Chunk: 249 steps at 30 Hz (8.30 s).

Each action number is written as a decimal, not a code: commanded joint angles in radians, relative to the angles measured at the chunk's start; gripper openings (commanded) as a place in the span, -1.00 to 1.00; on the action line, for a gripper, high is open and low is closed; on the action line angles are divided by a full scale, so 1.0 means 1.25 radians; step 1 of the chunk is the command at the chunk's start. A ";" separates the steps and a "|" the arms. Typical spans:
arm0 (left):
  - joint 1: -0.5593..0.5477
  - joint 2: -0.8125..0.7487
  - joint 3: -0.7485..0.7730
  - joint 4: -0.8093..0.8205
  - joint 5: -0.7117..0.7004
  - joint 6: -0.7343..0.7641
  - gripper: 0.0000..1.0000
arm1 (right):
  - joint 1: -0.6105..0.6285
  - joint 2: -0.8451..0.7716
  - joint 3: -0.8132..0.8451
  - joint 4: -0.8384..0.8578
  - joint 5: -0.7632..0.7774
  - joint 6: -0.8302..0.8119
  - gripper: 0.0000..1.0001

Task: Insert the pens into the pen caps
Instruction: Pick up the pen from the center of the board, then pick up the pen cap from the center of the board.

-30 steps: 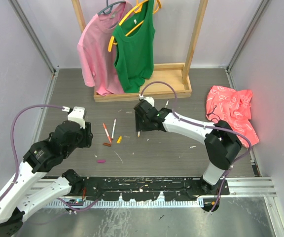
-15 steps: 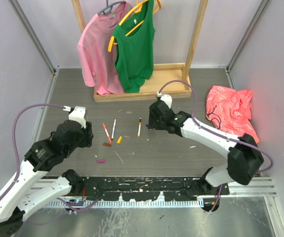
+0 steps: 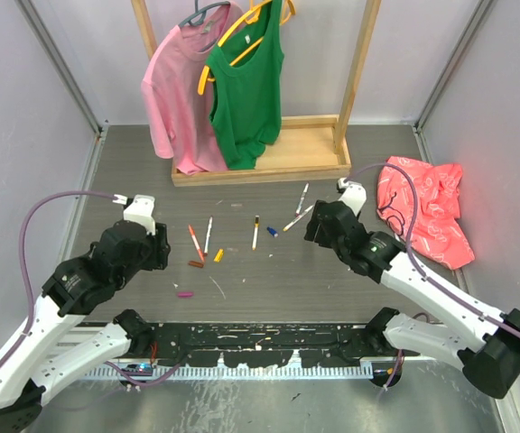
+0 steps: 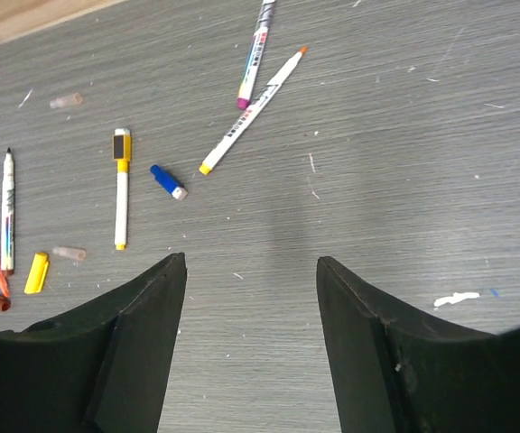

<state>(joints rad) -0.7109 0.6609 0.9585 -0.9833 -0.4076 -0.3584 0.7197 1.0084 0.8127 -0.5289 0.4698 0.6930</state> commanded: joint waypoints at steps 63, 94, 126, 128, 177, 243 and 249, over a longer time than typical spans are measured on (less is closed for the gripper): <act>0.010 -0.004 -0.013 0.041 0.041 0.019 0.10 | -0.857 0.312 -0.173 0.356 -0.390 -0.046 0.77; 0.014 0.001 -0.014 0.047 0.055 0.024 0.11 | -0.728 0.358 -0.053 0.113 -0.175 -0.181 0.42; 0.016 -0.003 -0.015 0.048 0.060 0.027 0.12 | -0.648 0.281 -0.023 0.071 -0.238 -0.219 -0.81; 0.016 -0.002 -0.015 0.048 0.060 0.027 0.12 | -0.603 0.247 -0.019 0.065 -0.244 -0.205 -0.81; 0.016 0.046 -0.079 0.609 0.544 -0.249 0.17 | 0.201 0.049 -0.126 1.009 -0.327 0.185 -0.99; 0.016 0.056 -0.025 0.281 0.326 -0.186 -1.00 | 0.232 -0.151 -0.144 0.557 -0.117 -0.058 -0.01; 0.015 0.006 -0.023 0.192 0.231 -0.151 -1.00 | 0.232 -0.131 -0.102 0.384 0.018 -0.061 0.02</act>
<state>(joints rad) -0.6971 0.7147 0.8791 -0.6613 -0.0124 -0.6018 1.0061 0.8295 0.6338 0.1215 0.3302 0.6407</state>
